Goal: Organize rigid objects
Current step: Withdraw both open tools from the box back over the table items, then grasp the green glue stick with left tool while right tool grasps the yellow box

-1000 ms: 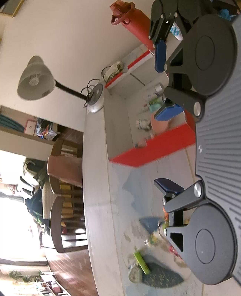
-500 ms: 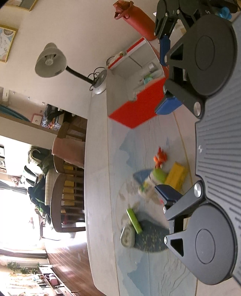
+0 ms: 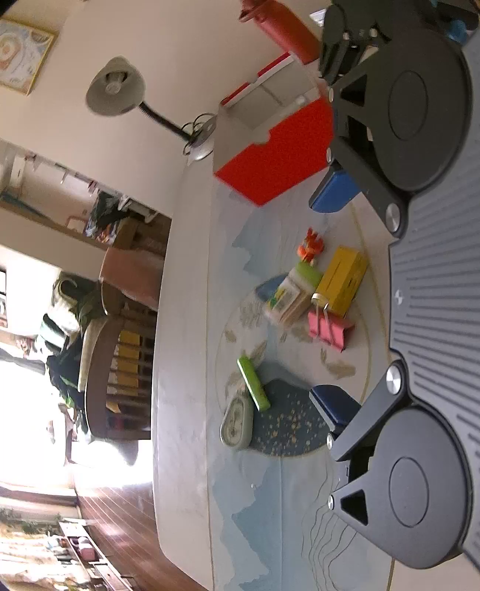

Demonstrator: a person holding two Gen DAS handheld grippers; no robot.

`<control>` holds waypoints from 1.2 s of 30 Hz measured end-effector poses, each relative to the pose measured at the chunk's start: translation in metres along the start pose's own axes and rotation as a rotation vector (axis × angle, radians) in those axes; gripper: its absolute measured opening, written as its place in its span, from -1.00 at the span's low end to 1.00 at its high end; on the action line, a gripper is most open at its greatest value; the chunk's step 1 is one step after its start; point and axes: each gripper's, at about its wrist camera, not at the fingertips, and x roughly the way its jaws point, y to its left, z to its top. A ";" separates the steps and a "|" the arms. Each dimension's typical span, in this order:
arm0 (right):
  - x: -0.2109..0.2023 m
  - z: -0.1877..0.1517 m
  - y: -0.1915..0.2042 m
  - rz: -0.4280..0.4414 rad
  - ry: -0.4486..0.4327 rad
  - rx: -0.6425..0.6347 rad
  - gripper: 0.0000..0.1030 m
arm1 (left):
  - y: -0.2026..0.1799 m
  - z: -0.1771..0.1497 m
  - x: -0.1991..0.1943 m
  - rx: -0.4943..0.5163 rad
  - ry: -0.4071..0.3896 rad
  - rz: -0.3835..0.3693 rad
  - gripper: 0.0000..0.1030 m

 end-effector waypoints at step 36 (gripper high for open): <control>0.130 0.014 -0.008 0.011 0.148 -0.199 0.22 | 0.057 0.061 0.197 -0.369 0.074 0.416 0.95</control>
